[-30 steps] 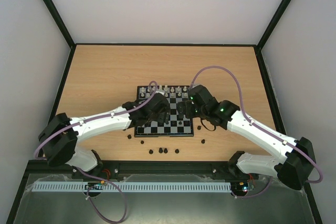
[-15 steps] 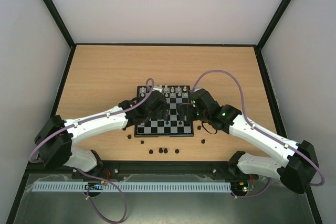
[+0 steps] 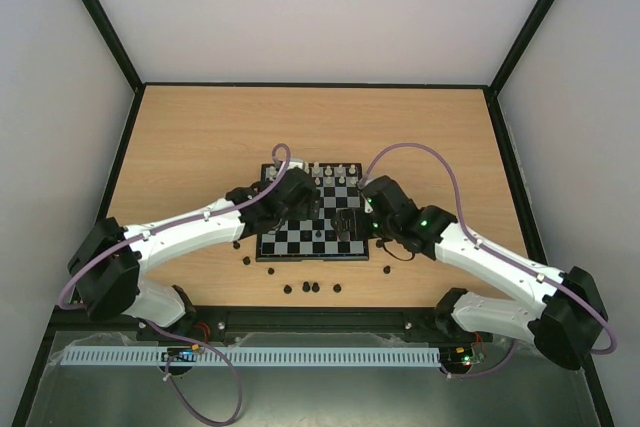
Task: Set up the chess pieces on the board
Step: Pick up the chess piece from the chessboard.
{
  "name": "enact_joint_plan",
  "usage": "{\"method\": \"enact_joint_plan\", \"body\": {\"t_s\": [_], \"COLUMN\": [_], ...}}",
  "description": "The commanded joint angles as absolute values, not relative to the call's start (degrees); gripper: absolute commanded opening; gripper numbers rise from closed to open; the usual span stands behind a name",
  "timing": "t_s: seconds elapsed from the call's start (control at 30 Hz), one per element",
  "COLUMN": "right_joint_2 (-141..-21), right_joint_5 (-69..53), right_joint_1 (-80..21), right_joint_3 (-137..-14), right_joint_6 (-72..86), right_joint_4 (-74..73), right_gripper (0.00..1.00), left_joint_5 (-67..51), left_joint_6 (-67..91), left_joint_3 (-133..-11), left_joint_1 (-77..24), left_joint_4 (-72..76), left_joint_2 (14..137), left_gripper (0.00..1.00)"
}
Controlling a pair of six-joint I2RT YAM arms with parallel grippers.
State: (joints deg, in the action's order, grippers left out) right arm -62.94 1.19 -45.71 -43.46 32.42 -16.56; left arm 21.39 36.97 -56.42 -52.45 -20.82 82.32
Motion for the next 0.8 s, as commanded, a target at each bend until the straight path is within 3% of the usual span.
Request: {"method": "enact_joint_plan", "body": {"t_s": [0.0, 0.4, 0.77], "right_joint_2": [-60.3, -57.2, -53.9], "right_joint_5": [-0.7, -1.6, 3.1], "right_joint_1": [-45.5, -45.4, -45.5], "right_joint_3": [-41.2, -41.1, -38.9], "right_joint_6": [32.4, 32.5, 35.2], "right_joint_4": [-15.2, -15.1, -15.9], "right_gripper": [0.99, 0.99, 0.99], "left_joint_5": [24.2, 24.4, 19.6], "left_joint_6": [39.3, 35.1, 31.8], "left_joint_3": [-57.9, -58.6, -63.6], "left_joint_1": [-52.7, -53.6, -46.6], "left_joint_4": [-24.9, -27.9, -27.6], "left_joint_2": [80.4, 80.2, 85.2], "left_gripper": [0.99, 0.99, 0.99]}}
